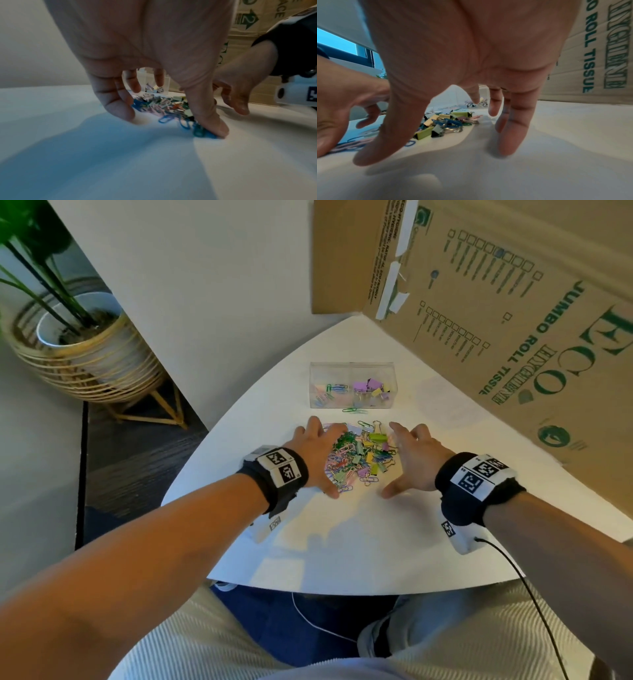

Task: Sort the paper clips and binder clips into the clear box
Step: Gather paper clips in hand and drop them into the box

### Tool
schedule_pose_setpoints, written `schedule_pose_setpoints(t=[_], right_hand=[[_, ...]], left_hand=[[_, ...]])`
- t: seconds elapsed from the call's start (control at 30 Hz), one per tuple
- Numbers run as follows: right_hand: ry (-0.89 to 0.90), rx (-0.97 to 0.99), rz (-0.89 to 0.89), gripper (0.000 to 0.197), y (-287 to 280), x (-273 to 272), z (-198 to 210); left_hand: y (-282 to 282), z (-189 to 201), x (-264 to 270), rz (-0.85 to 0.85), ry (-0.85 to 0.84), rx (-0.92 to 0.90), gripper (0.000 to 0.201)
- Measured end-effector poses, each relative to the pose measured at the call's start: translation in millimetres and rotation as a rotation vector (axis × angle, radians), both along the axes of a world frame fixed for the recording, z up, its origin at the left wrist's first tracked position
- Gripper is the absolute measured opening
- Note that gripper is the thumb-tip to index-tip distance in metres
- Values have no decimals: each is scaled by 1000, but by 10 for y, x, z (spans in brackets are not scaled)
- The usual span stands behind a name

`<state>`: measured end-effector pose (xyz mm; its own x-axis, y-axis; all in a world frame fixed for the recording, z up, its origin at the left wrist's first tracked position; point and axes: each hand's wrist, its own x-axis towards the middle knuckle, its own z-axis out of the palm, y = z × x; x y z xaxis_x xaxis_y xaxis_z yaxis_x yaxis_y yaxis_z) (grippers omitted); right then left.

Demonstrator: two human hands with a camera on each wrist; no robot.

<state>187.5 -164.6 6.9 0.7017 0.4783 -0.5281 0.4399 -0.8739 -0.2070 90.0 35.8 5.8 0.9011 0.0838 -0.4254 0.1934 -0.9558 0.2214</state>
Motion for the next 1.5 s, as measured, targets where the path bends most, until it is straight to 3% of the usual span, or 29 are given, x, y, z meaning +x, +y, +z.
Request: schedule_pose_setpoints(t=[0.07,0.13,0.33,0.57,0.67,0.83,0.97,1.1,1.27,1.37,1.43,1.5], right_hand=[[7,-8,-13,145,9,22,0],[21,-5,-2,142,84,18,6],[35,61,-33,109,459,-9,11],[8,212,-72,102,622,-53,-74],[-12,286,-86,86,662,-99,-117],[-126,381,-153,41,664,-100,-118],[-124,438,-256,23,702,-89,-109],[-52,527,-427,18,660,-36,-166],[175,743,-743,19,535,9,-125],[232,775,-748,15,446,43,12],[241,797,-701,16,407,57,141],[245,817,-627,18,394,40,279]], left_hand=[[82,30,54,24,31,38,130],[120,53,124,47,81,35,127],[-20,39,301,100,-45,-173,60],[-152,-94,314,306,-186,-320,36],[-186,-85,266,359,-222,-434,25],[-208,-8,179,356,-196,-623,38],[-206,12,133,368,-178,-674,51],[-165,-11,87,374,-183,-634,55],[-86,-17,39,463,-239,-551,55],[-67,7,11,492,-291,-423,50],[-84,53,7,532,-368,-526,42],[-137,102,15,624,-393,-826,36]])
